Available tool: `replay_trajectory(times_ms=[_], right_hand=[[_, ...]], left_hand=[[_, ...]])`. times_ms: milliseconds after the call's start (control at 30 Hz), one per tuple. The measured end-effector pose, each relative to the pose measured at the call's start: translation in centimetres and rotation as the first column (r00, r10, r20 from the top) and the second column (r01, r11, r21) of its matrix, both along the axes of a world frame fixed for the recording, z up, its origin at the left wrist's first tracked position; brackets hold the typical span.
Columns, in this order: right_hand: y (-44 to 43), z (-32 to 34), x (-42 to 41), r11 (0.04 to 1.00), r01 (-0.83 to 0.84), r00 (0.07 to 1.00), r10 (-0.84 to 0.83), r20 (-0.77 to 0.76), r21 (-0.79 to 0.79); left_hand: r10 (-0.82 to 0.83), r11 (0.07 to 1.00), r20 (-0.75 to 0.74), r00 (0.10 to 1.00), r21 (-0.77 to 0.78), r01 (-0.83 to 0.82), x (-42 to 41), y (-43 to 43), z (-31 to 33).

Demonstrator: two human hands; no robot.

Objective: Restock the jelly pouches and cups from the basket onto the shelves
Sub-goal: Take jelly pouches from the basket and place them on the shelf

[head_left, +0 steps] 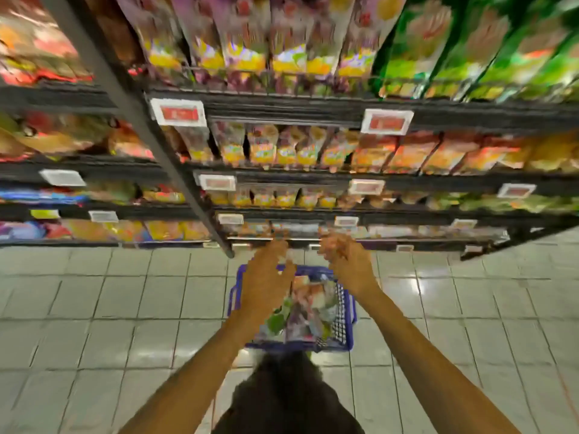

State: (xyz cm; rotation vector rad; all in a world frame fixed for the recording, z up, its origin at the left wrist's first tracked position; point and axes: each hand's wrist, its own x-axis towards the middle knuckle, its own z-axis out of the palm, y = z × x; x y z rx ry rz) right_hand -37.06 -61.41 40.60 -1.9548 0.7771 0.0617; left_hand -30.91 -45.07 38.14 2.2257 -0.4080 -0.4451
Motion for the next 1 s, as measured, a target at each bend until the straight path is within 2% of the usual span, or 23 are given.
replay_trajectory(times_ms=[67, 200, 300, 367, 500, 667, 733, 833, 933, 1000], right_hand=[[0.8, -5.7, -2.3, 0.999, 0.001, 0.986, 0.005, -0.169, 0.04], [2.2, -16.2, -6.3, 0.988, 0.05, 0.94, 0.004, -0.342, 0.149], [2.7, -23.6, -8.8, 0.996, 0.09, 0.939, -0.076, -0.335, 0.025], [3.0, -28.0, -10.2, 0.985, 0.15, 0.939, -0.114, -0.326, 0.089], [2.5, -36.5, -12.7, 0.973, 0.227, 0.876, -0.183, -0.447, 0.046], [1.6, -45.5, -15.1, 1.0, 0.023, 0.816, -0.007, -0.577, 0.02], [1.0, -48.3, -15.6, 0.998, 0.032, 0.779, 0.005, -0.627, 0.048], [-0.1, -51.4, -15.4, 0.989, -0.11, 0.73, 0.145, -0.668, 0.095], [-1.5, -54.4, -14.6, 0.981, -0.168, 0.728, 0.187, -0.659, 0.092], [-2.6, -56.2, -13.7, 0.979, -0.193, 0.744, 0.186, -0.642, 0.06]], left_hand=[[-0.031, 0.999, -0.138, 0.99, 0.019, 0.034, -1.7, 1.0, -5.3], [0.003, 0.997, -0.293, 0.956, 0.07, 0.018, -5.6, 3.5, -15.5], [-0.006, 0.991, -0.423, 0.906, 0.117, 0.06, -8.1, 5.0, -22.6], [-0.044, 0.974, -0.481, 0.875, 0.175, 0.145, -9.1, 5.5, -26.7], [-0.052, 0.956, -0.58, 0.813, 0.206, 0.209, -10.7, 5.4, -34.2], [-0.054, 0.926, -0.661, 0.749, 0.247, 0.285, -11.1, 3.3, -42.4], [-0.1, 0.919, -0.662, 0.743, 0.224, 0.323, -11.0, 2.1, -45.3], [-0.148, 0.913, -0.678, 0.72, 0.186, 0.363, -10.2, 0.0, -48.9], [-0.06, 0.934, -0.756, 0.652, 0.189, 0.304, -9.2, -2.3, -52.0], [0.008, 0.946, -0.765, 0.644, 0.215, 0.244, -9.4, -3.8, -53.4]])
